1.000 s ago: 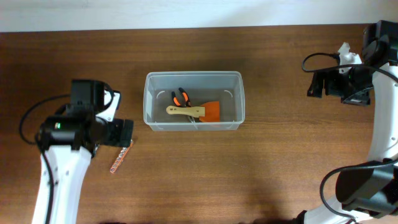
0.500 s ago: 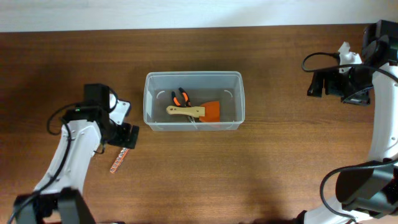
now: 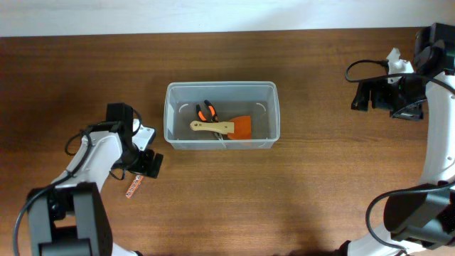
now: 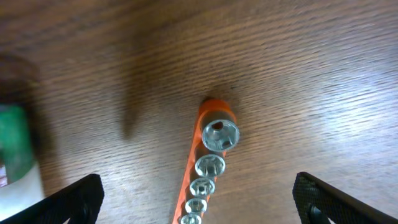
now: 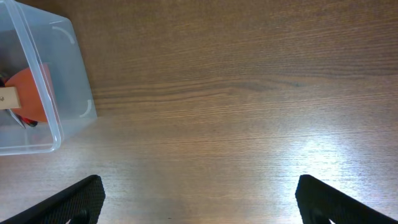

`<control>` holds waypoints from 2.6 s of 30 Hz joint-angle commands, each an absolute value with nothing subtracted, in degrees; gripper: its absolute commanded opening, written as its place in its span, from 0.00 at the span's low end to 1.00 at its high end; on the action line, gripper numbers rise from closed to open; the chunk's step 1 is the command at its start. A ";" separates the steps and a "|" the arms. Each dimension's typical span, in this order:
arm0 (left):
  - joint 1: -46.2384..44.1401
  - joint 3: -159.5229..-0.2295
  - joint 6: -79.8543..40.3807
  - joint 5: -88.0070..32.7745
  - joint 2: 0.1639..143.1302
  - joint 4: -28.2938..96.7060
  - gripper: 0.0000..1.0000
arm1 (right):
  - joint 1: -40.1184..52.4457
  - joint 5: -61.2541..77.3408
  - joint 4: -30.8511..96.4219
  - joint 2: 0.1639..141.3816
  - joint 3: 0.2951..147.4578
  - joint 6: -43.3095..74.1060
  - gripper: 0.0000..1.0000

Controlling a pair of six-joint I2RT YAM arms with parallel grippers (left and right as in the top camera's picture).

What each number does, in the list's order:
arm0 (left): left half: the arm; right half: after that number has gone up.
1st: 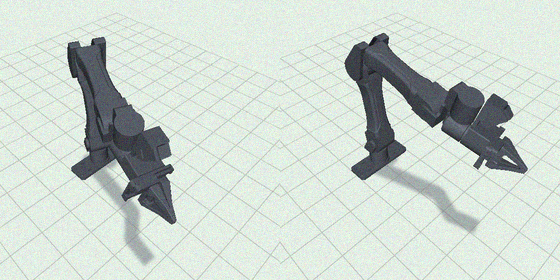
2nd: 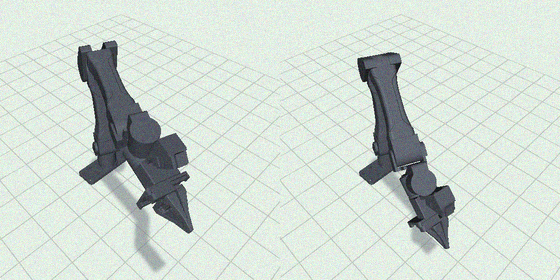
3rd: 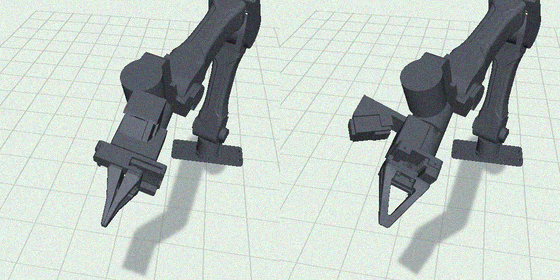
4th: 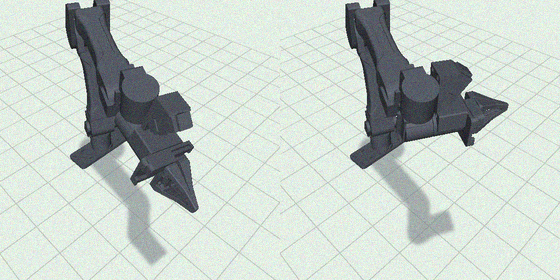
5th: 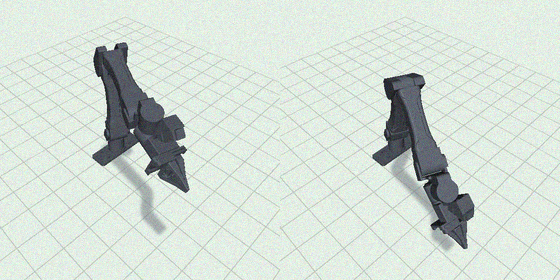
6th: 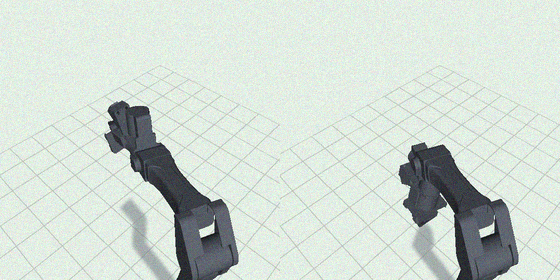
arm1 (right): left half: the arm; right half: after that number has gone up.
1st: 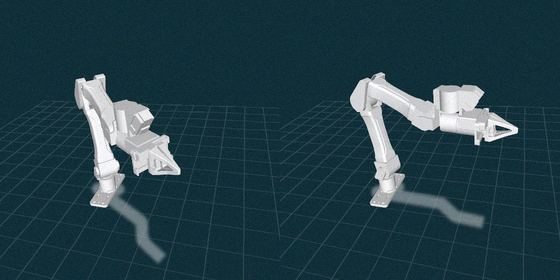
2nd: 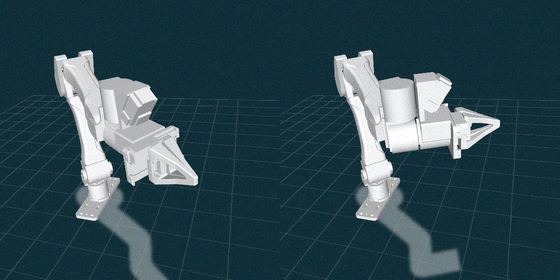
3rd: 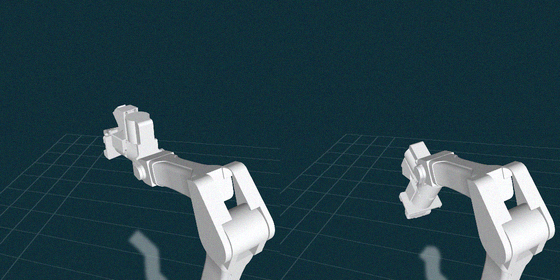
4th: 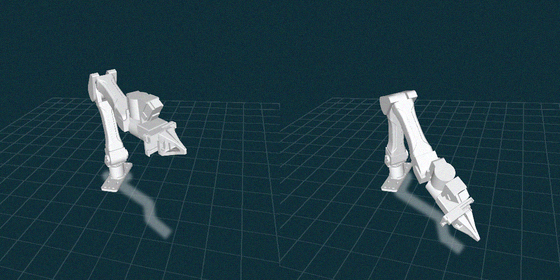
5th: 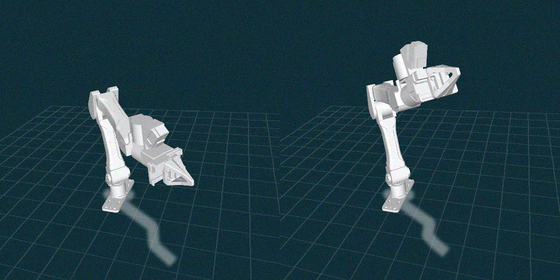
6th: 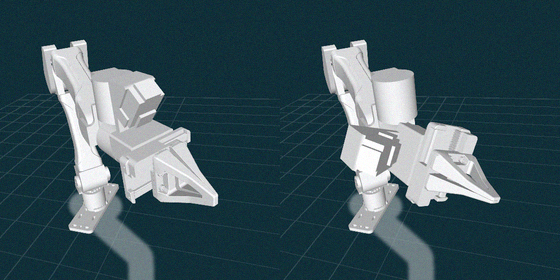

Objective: Pack container
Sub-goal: 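Lower and grasp the orange socket rail with the left gripper, then carry the socket rail into the clear box and release it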

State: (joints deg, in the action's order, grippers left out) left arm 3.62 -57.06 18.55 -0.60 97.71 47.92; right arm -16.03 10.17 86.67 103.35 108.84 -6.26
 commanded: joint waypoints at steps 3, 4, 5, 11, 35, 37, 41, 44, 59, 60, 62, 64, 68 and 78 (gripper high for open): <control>3.81 -56.21 19.81 0.25 100.49 47.24 0.99 | -15.66 10.66 86.50 103.02 108.64 -6.61 0.99; 3.81 -56.12 19.84 0.43 100.71 47.16 0.99 | -15.66 10.66 86.50 103.02 108.64 -6.63 0.99; 3.81 -55.99 19.84 0.43 100.73 47.05 0.99 | -15.66 10.66 86.50 103.02 108.64 -6.63 0.99; 3.81 -53.65 19.84 0.43 100.77 44.80 0.99 | -15.66 10.68 86.48 103.02 108.64 -6.81 0.99; 3.81 -52.53 19.79 -2.81 100.77 43.68 0.39 | -15.66 10.68 86.48 103.02 108.64 -6.81 0.99; 3.81 -52.53 19.79 -2.81 100.77 43.48 0.33 | -15.66 10.68 86.50 103.02 108.64 -6.81 0.99; 3.81 -52.53 19.79 -2.83 100.77 43.48 0.13 | -15.66 10.68 86.50 103.02 108.64 -6.81 0.99; 3.81 -52.53 19.79 -2.83 100.77 43.48 0.12 | -15.66 10.70 86.50 103.00 108.64 -6.81 0.99; 3.79 -59.20 18.94 -2.61 100.60 46.94 0.02 | -15.66 10.70 86.52 103.00 108.64 -6.79 0.99; 3.79 -60.51 18.94 -2.61 100.57 47.86 0.02 | -15.66 10.70 86.52 103.00 108.64 -6.79 0.99; 3.79 -64.16 18.92 -2.63 100.49 50.70 0.02 | -15.66 10.70 86.54 103.00 108.64 -6.79 0.99; 3.79 -69.45 18.90 -2.61 100.27 54.94 0.02 | -15.66 10.70 86.52 103.00 108.64 -6.79 0.99; 3.75 -80.73 18.70 -2.61 99.31 62.06 0.02 | -15.66 10.70 86.52 103.00 108.64 -6.79 0.99; -10.90 -104.57 37.01 -2.33 97.56 67.48 0.02 | -15.66 10.70 86.54 103.00 108.64 -6.79 0.99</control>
